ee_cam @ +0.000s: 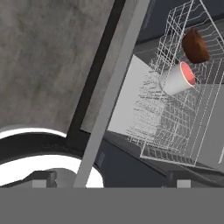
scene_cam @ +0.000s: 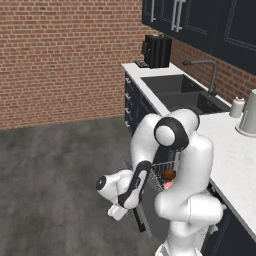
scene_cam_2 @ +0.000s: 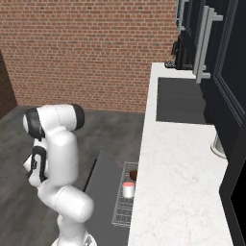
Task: Pick up the cup and bowl from the counter, place them in the dishwasher, and close the dishwasher door.
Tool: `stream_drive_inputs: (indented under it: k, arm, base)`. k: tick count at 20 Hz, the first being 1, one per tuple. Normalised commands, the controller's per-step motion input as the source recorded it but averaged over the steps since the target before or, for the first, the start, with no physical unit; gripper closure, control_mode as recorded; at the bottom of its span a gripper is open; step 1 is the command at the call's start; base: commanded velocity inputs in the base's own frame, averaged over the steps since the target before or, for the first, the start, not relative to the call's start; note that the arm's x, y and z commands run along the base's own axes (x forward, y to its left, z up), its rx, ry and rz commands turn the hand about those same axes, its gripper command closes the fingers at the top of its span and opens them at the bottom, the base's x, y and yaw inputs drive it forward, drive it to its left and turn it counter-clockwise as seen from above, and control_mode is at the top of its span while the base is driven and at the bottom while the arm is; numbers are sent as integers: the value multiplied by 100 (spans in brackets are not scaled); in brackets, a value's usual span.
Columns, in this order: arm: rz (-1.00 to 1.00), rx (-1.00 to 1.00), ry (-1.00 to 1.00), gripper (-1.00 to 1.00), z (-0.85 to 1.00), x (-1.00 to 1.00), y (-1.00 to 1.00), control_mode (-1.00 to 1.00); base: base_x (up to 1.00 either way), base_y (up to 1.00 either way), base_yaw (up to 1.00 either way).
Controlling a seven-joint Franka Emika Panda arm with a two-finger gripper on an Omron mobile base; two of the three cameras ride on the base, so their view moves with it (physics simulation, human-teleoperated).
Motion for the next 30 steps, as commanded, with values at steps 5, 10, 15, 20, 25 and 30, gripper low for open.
stream_drive_inputs:
  k: [5,10,15,20,25,30]
  arm:
    - [-5,-7,0,-100,-30,38,24,-100]
    - [-8,-8,0,-100,-27,34,34,-100]
    - [-6,-2,0,-100,-4,31,6,-100]
    - [0,-1,0,-100,-23,33,-1,-100]
    - [0,-5,0,-100,-45,26,-2,-100]
    - [0,-6,0,-100,-60,27,-8,-100]
  base:
    - [0,0,0]
    - [0,0,0]
    - [0,0,0]
    - [0,0,0]
    - [0,0,0]
    - [0,0,0]
